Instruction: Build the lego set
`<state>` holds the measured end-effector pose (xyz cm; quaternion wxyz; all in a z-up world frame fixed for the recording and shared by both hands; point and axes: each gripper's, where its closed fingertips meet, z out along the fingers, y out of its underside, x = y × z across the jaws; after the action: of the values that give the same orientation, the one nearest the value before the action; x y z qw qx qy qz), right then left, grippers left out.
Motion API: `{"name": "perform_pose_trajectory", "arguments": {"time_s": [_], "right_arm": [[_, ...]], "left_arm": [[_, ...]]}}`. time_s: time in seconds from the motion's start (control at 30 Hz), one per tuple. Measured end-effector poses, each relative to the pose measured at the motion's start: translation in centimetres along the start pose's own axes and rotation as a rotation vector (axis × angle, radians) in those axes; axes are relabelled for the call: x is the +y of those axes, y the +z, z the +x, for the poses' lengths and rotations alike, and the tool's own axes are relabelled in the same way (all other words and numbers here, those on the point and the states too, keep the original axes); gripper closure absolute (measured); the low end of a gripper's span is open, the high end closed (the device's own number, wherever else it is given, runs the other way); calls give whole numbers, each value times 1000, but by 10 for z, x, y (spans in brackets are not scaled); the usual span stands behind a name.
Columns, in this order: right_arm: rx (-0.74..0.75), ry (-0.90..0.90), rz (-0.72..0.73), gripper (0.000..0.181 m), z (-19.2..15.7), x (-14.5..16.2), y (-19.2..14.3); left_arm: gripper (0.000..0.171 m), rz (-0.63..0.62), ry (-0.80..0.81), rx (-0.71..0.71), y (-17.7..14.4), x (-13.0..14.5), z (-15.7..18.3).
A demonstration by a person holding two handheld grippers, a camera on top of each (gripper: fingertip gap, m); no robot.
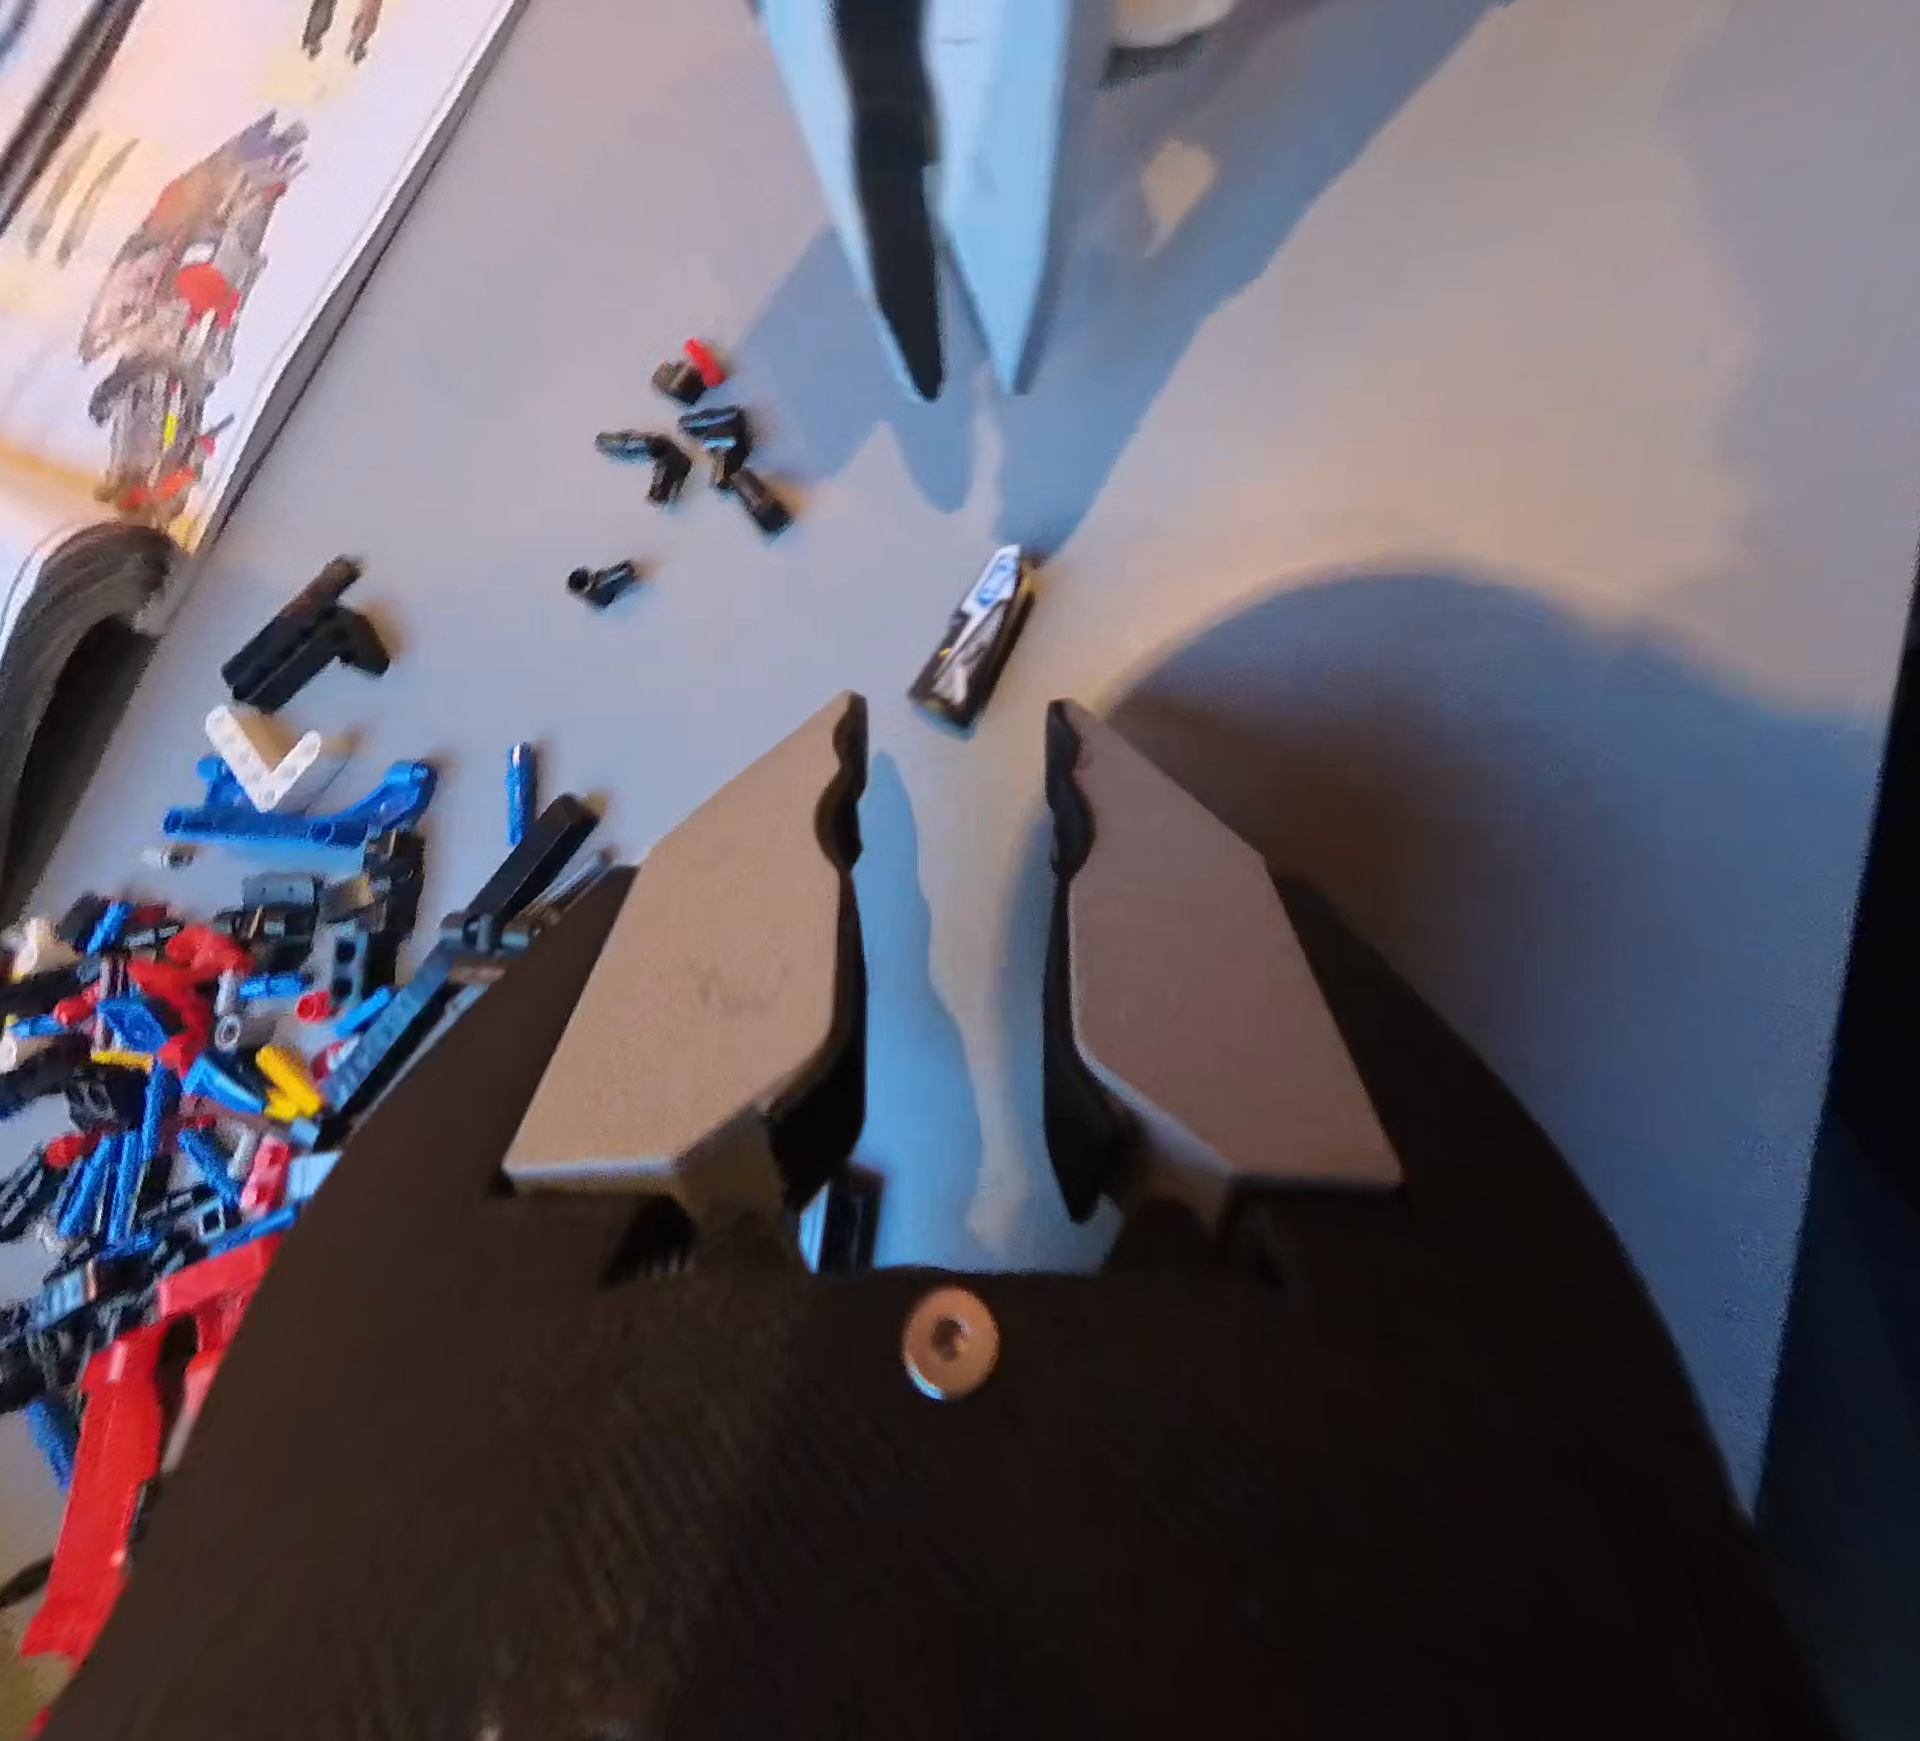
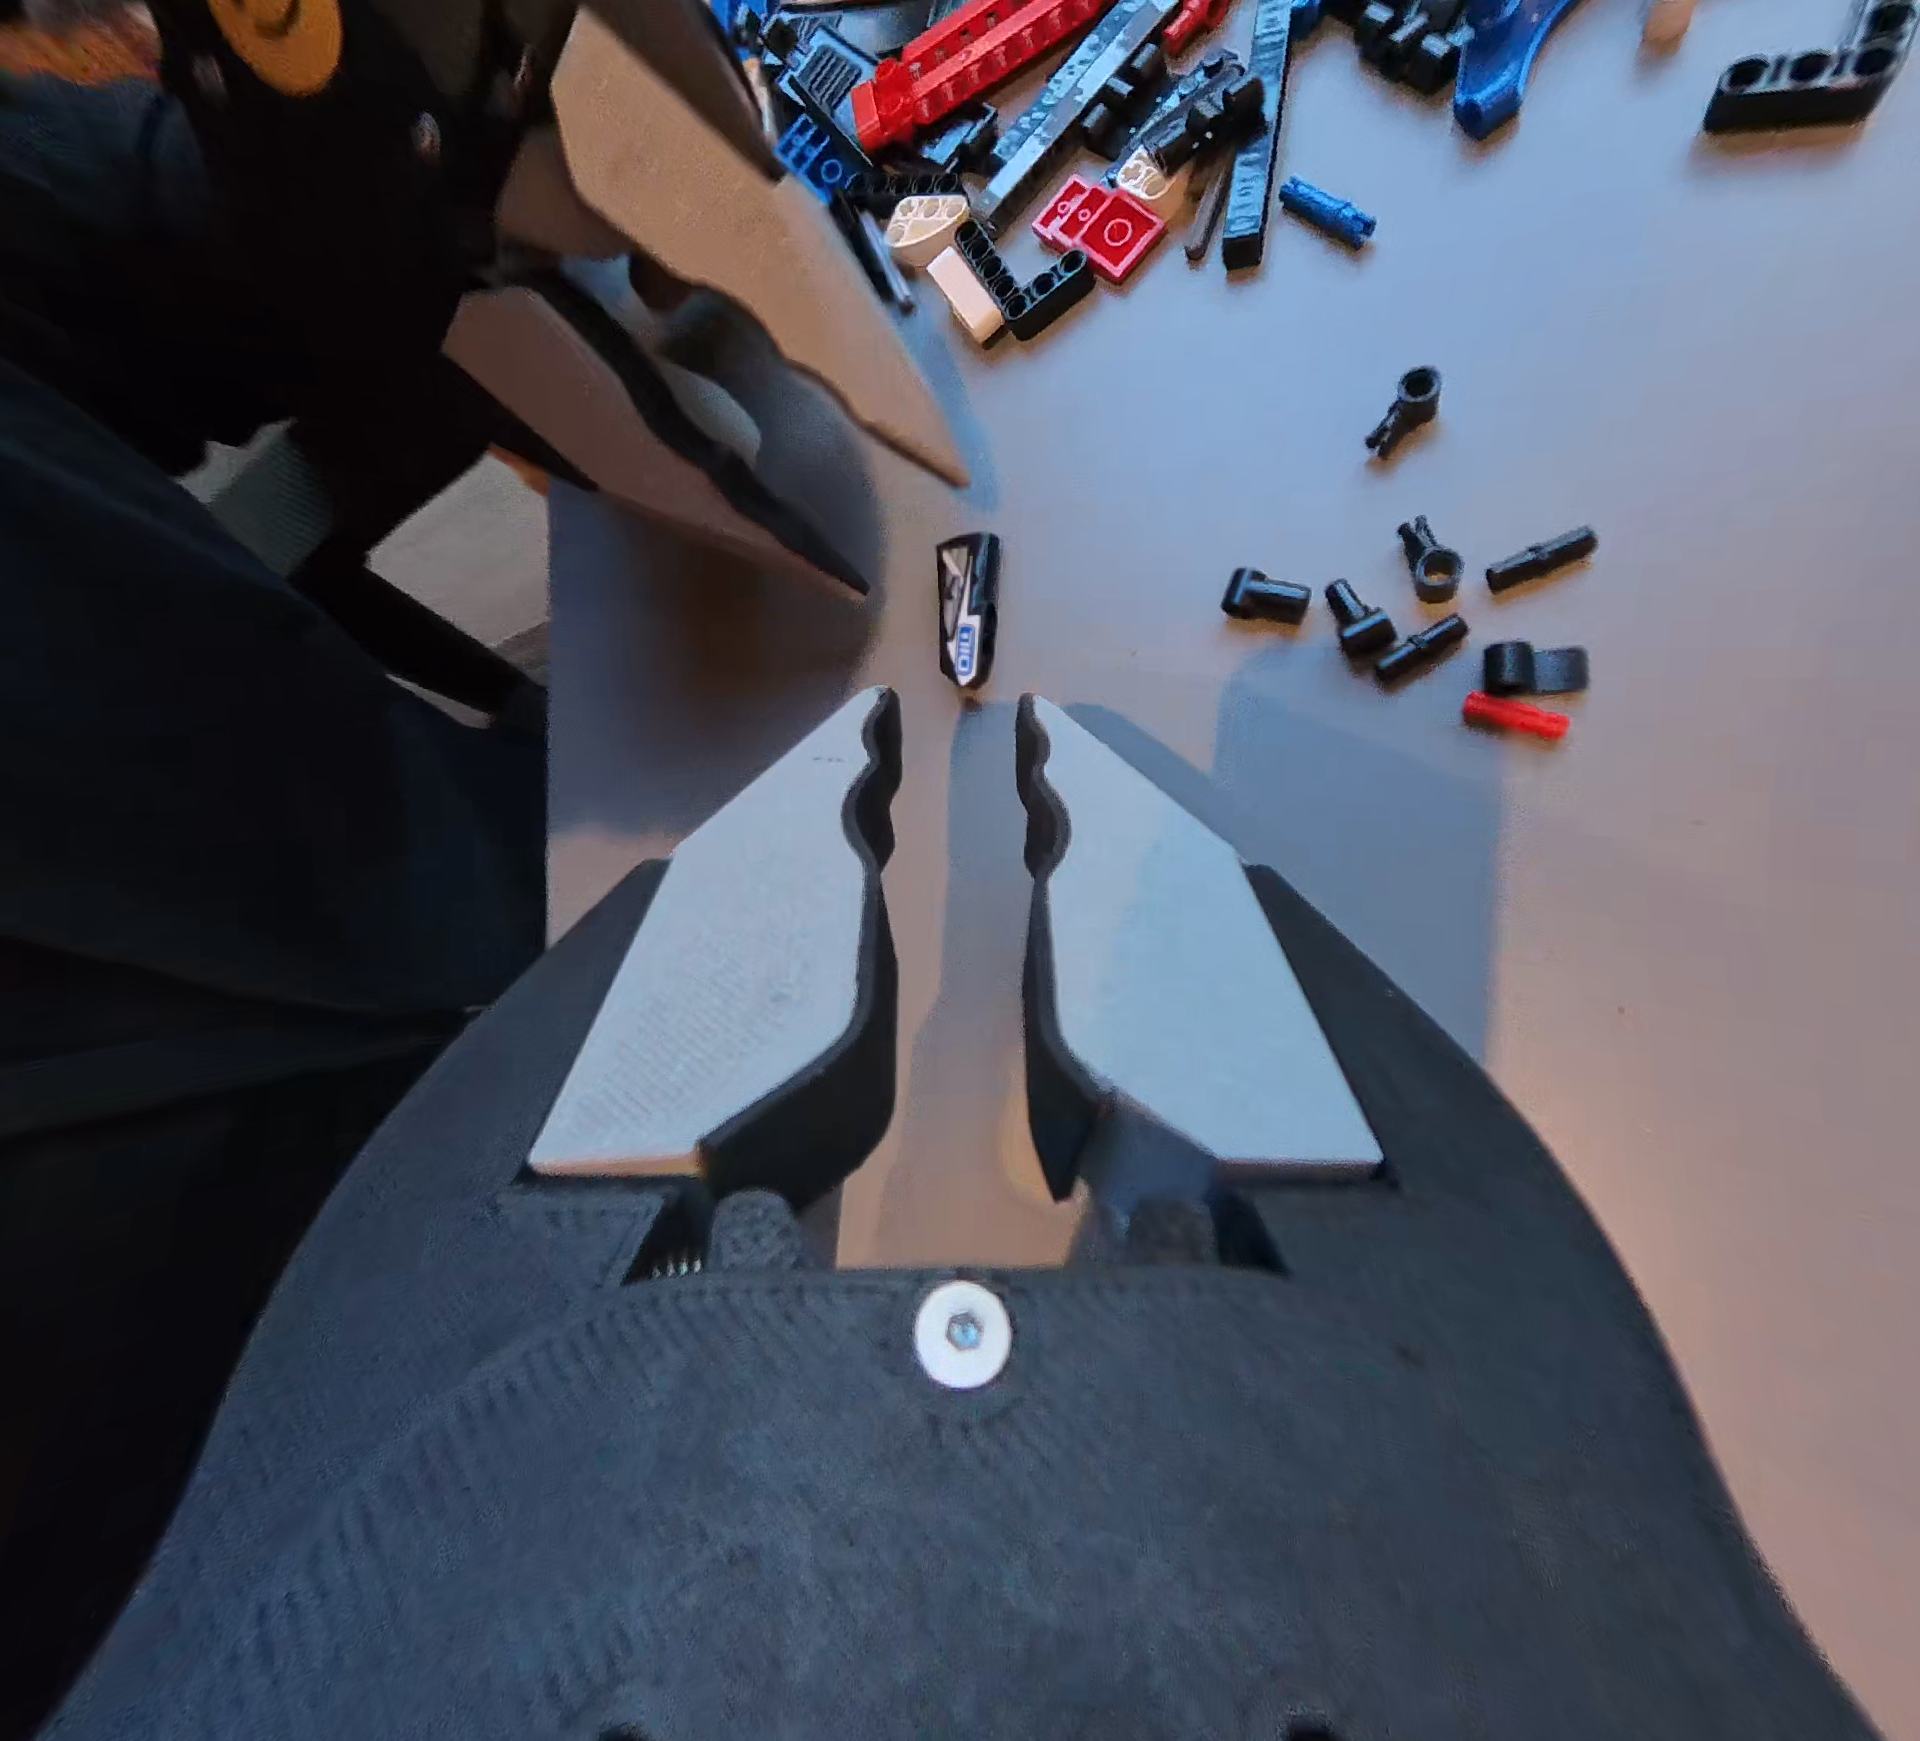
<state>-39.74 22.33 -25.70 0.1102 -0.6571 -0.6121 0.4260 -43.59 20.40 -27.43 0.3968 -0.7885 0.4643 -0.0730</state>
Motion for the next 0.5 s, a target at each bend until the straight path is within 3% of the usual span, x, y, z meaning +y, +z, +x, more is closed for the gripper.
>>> {"name": "perform_pose_trajectory", "arguments": {"time_s": [0.13, 0.23, 0.5], "right_arm": [[85, -108, 6, 166, 0, 0, 11], [120, -150, -10, 167, 3, 4, 21], [111, -168, 22, 175, 3, -2, 29]], "left_arm": [[144, 17, -34, -5, -5, -3, -14], [147, 4, -55, 71, -2, -4, -12], [147, -62, -32, 203, 15, 4, -2]]}}
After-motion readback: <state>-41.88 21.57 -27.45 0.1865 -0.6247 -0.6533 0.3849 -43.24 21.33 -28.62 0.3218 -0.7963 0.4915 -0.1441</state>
